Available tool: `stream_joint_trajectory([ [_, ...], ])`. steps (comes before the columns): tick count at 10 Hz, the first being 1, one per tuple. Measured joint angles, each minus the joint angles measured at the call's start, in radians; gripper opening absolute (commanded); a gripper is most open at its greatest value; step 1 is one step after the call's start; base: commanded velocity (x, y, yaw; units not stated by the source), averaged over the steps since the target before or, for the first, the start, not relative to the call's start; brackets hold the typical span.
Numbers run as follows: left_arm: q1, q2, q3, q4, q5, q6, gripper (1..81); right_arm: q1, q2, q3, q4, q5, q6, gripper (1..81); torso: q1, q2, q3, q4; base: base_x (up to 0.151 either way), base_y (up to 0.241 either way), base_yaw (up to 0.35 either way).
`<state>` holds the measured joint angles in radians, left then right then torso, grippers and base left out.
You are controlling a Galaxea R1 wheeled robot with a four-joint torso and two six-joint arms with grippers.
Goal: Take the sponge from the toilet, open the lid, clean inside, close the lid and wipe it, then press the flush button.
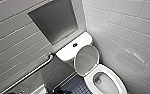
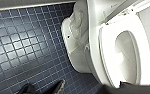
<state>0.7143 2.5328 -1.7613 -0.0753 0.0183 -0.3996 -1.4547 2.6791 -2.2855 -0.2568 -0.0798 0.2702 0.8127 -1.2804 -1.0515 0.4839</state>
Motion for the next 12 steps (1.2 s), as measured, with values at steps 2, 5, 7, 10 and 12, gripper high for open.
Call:
stream_joint_trajectory([
  [2, -0.037, 0.013, 0.0, 0.0, -0.004, -0.052, 81.1, -0.005, 0.004, 0.0, 0.0, 0.001, 0.0, 1.0, 0.0, 0.0, 0.0, 0.0, 0.0, 0.0, 0.0],
  [5, -0.108, 0.016, -0.012, -0.001, -0.062, -0.156, 81.1, -0.019, 0.011, 0.0, 0.0, 0.001, 0.0, 1.0, 0.0, 0.0, 0.0, 0.0, 0.0, 0.0, 0.0],
  [7, -0.146, 0.012, -0.033, -0.001, -0.079, -0.203, 81.1, -0.019, 0.011, 0.0, 0.0, 0.006, 0.001, 1.0, 0.0, 0.0, 0.0, 0.0, 0.0, 0.0, 0.0],
  [10, -0.197, 0.01, -0.046, -0.003, -0.104, -0.253, 81.1, -0.02, 0.011, 0.0, 0.0, 0.006, 0.003, 1.0, 0.0, 0.0, 0.0, 0.0, 0.0, 0.0, 0.0],
  [12, -0.22, 0.027, -0.056, -0.004, -0.147, -0.284, 81.1, -0.019, 0.012, 0.0, 0.0, 0.007, 0.003, 1.0, 0.0, 0.0, 0.0, -0.008, 0.0, 0.0, 0.0],
])
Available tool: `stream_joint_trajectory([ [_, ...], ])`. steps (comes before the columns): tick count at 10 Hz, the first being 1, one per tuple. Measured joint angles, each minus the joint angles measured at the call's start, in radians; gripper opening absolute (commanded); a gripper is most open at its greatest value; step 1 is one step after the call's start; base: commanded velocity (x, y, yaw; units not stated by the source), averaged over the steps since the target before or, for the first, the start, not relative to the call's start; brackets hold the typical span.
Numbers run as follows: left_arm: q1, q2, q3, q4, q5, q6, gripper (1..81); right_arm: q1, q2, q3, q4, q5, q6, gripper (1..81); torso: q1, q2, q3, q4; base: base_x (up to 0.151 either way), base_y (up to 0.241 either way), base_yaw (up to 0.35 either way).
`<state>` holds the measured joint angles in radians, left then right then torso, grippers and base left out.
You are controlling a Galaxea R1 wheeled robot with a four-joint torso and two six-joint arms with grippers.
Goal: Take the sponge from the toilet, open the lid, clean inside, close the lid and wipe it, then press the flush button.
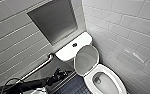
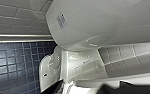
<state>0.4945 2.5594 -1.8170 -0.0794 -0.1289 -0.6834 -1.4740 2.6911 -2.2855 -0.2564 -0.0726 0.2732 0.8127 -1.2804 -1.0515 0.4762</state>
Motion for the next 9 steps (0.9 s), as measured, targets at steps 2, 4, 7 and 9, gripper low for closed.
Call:
stream_joint_trajectory([
  [2, -0.022, 0.037, -0.033, -0.004, -0.005, -0.026, 81.1, -0.007, 0.0, 0.0, 0.0, 0.001, 0.0, 1.0, 0.0, 0.0, 0.0, -0.033, 0.0, 0.0, 0.0],
  [4, -0.036, 0.06, -0.058, -0.007, -0.012, -0.025, 81.1, -0.02, 0.0, 0.0, 0.0, 0.0, 0.0, 1.0, 0.0, 0.0, 0.0, -0.038, 0.0, 0.0, 0.0],
  [7, -0.072, 0.09, -0.11, -0.007, -0.007, -0.03, 81.1, -0.02, 0.0, 0.0, 0.0, 0.003, 0.0, 1.0, 0.0, 0.0, 0.0, -0.038, 0.0, 0.0, 0.0],
  [9, -0.071, 0.123, -0.116, -0.006, -0.006, -0.045, 81.1, -0.019, 0.004, 0.0, 0.0, 0.003, 0.0, 1.0, 0.0, 0.0, 0.0, -0.038, 0.0, 0.0, 0.0],
])
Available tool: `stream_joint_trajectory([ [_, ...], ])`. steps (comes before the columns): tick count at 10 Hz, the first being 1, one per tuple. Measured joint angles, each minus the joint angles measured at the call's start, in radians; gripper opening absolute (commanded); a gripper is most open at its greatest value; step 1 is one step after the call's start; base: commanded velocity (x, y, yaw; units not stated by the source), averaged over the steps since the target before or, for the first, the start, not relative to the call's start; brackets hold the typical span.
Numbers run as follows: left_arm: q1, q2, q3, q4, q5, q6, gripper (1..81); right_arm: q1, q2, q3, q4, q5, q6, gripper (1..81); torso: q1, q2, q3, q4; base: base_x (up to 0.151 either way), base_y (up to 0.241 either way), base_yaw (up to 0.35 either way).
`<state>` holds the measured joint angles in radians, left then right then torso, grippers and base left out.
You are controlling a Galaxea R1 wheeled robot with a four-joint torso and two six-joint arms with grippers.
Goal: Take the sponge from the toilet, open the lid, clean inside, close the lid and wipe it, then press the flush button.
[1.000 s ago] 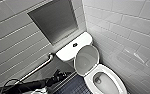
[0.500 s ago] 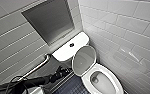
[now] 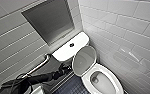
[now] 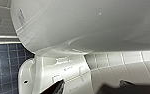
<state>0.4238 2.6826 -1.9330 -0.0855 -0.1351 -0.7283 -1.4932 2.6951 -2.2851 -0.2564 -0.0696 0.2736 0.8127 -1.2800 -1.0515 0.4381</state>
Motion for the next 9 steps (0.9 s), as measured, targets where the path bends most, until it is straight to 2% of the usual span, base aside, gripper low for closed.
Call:
stream_joint_trajectory([
  [3, 0.026, 0.009, 0.083, 0.015, 0.006, 0.0, 81.1, 0.0, 0.003, 0.0, 0.0, 0.0, 0.0, 1.0, 0.0, 0.0, 0.0, 0.0, 0.0, 0.0, 0.0],
  [5, 0.038, -0.01, 0.17, 0.06, 0.025, 0.001, 81.1, 0.002, 0.009, 0.0, 0.0, 0.0, 0.0, 1.0, 0.0, 0.0, 0.0, 0.0, 0.0, 0.0, 0.0],
  [9, 0.073, -0.133, 0.348, 0.148, 0.095, 0.001, 81.1, 0.015, 0.024, 0.0, 0.0, 0.0, 0.0, 1.0, 0.0, 0.0, 0.0, 0.0, 0.0, 0.0, 0.0],
])
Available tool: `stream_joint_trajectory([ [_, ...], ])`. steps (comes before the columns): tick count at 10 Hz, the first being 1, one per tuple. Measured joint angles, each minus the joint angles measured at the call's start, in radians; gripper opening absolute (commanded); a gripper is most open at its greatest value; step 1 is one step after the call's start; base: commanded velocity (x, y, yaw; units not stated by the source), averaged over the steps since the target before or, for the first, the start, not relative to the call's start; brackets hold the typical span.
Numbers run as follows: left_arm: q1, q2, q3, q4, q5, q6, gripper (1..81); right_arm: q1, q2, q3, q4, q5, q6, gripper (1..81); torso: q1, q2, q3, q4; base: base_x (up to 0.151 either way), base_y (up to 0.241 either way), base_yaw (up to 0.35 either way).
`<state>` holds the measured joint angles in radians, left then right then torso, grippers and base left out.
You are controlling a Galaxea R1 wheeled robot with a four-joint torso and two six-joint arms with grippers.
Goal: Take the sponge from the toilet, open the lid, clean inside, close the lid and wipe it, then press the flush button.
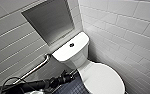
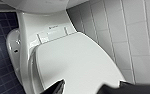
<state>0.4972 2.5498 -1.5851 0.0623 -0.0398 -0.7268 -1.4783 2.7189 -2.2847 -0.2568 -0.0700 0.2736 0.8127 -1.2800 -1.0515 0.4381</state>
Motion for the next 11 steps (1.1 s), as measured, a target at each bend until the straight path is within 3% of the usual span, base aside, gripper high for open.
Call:
stream_joint_trajectory([
  [2, 0.081, -0.04, 0.01, 0.025, 0.052, 0.0, 81.1, 0.002, 0.003, 0.0, 0.0, -0.001, 0.0, 1.0, 0.0, 0.0, 0.0, 0.0, 0.0, 0.0, 0.0],
  [3, 0.117, -0.034, 0.005, 0.046, 0.147, 0.0, 81.1, 0.005, 0.003, 0.0, 0.0, -0.001, 0.0, 1.0, 0.0, 0.0, 0.0, 0.0, 0.0, 0.0, 0.0],
  [5, 0.125, 0.001, -0.054, 0.081, 0.425, 0.008, 81.1, 0.019, 0.01, 0.0, 0.0, 0.0, -0.002, 1.0, 0.0, 0.0, 0.0, 0.0, 0.0, 0.0, 0.0],
  [7, 0.16, 0.004, -0.113, 0.129, 0.589, 0.015, 81.1, 0.021, 0.01, 0.0, 0.0, -0.001, -0.008, 1.0, 0.0, 0.0, 0.0, 0.0, 0.0, 0.0, 0.0],
  [11, 0.31, 0.027, -0.136, 0.296, 0.608, 0.015, 81.1, 0.022, 0.011, -0.006, 0.0, 0.0, -0.01, 1.0, -0.005, 0.008, 0.0, 0.0, 0.0, 0.0, 0.0],
])
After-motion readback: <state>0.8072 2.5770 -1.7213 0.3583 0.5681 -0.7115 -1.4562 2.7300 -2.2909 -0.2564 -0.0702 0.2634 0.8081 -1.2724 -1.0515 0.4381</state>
